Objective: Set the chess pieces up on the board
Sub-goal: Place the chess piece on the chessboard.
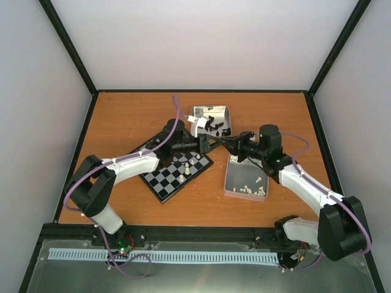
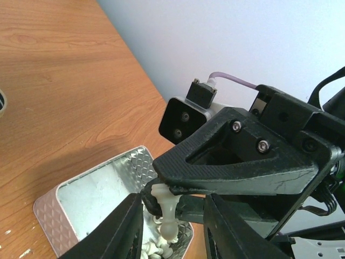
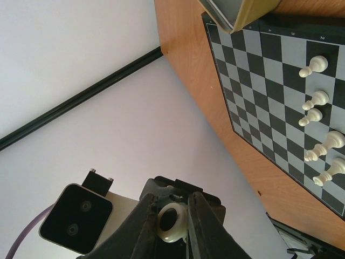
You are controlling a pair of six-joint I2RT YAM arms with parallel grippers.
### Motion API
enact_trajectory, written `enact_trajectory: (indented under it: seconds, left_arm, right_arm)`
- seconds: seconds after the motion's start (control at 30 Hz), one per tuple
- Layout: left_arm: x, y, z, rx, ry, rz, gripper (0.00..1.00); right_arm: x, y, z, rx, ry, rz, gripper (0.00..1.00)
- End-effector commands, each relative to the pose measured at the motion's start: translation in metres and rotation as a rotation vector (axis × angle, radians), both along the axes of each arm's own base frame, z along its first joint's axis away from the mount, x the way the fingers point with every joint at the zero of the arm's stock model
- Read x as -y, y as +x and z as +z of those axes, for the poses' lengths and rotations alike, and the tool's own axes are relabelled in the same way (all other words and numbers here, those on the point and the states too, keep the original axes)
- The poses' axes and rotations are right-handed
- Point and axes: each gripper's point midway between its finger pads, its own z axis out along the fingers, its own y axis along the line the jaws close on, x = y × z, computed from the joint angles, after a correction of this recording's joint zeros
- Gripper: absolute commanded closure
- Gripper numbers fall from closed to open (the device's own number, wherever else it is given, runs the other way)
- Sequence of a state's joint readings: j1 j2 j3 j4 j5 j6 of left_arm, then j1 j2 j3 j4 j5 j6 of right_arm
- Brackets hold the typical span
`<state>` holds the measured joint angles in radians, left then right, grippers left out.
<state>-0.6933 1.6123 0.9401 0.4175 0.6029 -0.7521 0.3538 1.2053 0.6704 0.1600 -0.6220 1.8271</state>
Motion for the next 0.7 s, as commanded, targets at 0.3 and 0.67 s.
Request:
enact_trajectory:
  seconds: [0.3,0.67]
  left_arm:
    - [0.0073,-0.0036,0.0089,0.016,-0.022,-0.030,0.77]
    - [0.0069,-0.0062,0.0131,0.003,-0.045,-0.034,0.75]
  right_arm:
    - [0.0007,0.0028,0.0076,0.035,0.035,-0.012,0.84]
    - [-0.0007,0.0065,0.0104,0.049,0.070,-0.020,0.84]
